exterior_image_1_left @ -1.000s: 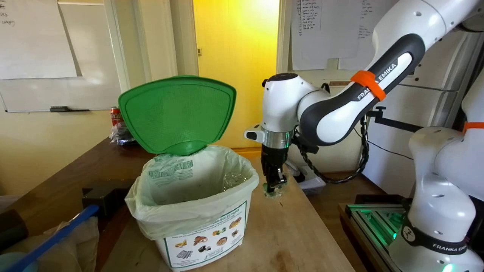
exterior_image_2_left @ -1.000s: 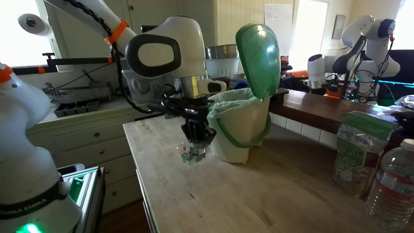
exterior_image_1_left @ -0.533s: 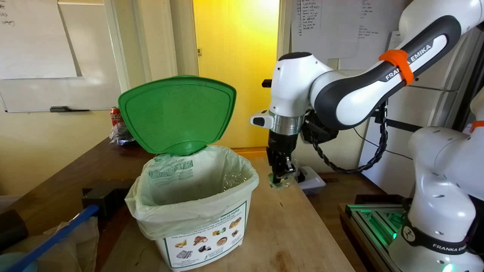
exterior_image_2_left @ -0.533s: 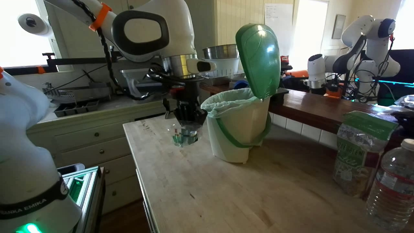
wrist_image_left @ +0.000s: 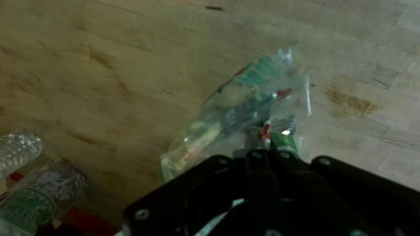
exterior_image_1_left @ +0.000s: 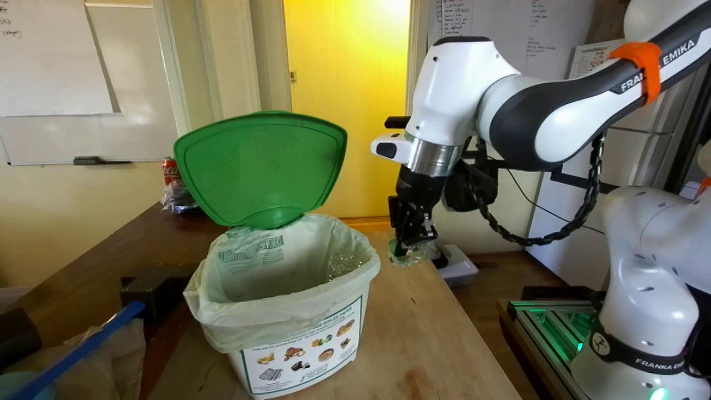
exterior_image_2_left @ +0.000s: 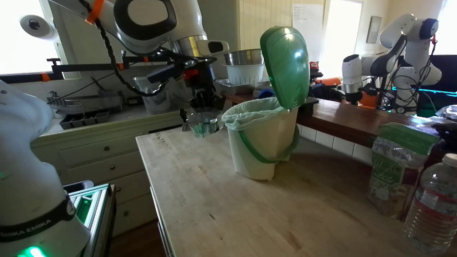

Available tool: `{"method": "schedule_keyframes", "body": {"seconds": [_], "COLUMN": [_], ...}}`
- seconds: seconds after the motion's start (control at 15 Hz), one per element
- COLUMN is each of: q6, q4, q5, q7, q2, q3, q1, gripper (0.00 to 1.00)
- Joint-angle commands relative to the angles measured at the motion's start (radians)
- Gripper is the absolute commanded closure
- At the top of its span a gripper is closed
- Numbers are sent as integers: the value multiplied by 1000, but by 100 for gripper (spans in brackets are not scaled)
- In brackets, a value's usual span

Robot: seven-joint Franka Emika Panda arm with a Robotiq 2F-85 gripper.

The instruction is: Put the plastic in the bin

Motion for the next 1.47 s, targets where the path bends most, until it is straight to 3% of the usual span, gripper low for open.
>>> {"method": "schedule_keyframes", "body": {"seconds": [0.0,0.33,0.87,1.27,1.33,1.4], "q6": [-3,59,415,583,602,610], "q4": [21,75,153,235,251,264], "q5": [-9,-12,35,108,116,133], "q7": [27,25,-9,-35,-24,-32], "q2": [-31,-28,123,290,314,333], "q3": [15,29,-6,-19,-13,-21], "q1": [34,63,109,162,160,173], "gripper": [100,100,100,100,74,73]}}
